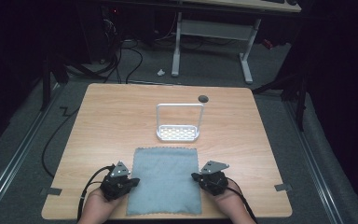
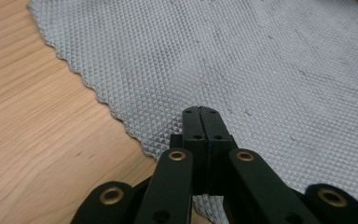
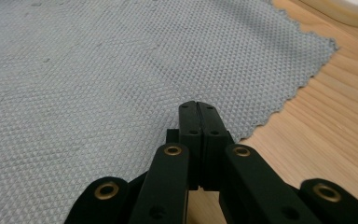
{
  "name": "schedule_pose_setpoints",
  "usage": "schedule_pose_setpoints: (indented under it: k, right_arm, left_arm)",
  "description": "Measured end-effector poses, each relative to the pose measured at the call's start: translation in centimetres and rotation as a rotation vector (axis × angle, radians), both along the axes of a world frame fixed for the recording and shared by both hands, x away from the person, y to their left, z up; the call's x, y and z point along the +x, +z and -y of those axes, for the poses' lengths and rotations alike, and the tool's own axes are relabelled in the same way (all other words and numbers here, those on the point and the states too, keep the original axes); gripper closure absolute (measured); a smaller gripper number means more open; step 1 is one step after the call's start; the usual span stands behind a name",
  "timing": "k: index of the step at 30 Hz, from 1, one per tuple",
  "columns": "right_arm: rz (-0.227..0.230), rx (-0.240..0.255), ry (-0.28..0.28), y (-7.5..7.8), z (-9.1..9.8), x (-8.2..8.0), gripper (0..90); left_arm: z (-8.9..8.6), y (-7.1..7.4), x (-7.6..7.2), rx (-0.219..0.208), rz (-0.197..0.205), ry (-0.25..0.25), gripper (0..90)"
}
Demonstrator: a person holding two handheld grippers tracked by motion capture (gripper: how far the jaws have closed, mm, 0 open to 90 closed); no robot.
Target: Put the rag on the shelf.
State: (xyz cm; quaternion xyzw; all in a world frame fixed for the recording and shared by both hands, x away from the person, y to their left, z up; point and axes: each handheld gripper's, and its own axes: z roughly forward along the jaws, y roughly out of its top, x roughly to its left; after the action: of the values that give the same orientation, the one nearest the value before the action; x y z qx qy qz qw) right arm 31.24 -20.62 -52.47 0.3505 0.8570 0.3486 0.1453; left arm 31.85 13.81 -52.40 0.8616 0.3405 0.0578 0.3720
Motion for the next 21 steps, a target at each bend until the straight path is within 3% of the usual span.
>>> schedule_pose_setpoints:
  k: [13,21]
  right_arm:
    - [0.003,-0.015,-0.085,0.1,2.7,-0.3,90.0]
    - [0.006,-0.018,-0.100,0.1,3.2,-0.4,90.0]
  left_arm:
    - [2.4,-0.1,-0.1,-0.013,0.015,-0.054,89.1]
    - [2.9,-0.3,0.0,-0.034,0.012,-0.063,85.1]
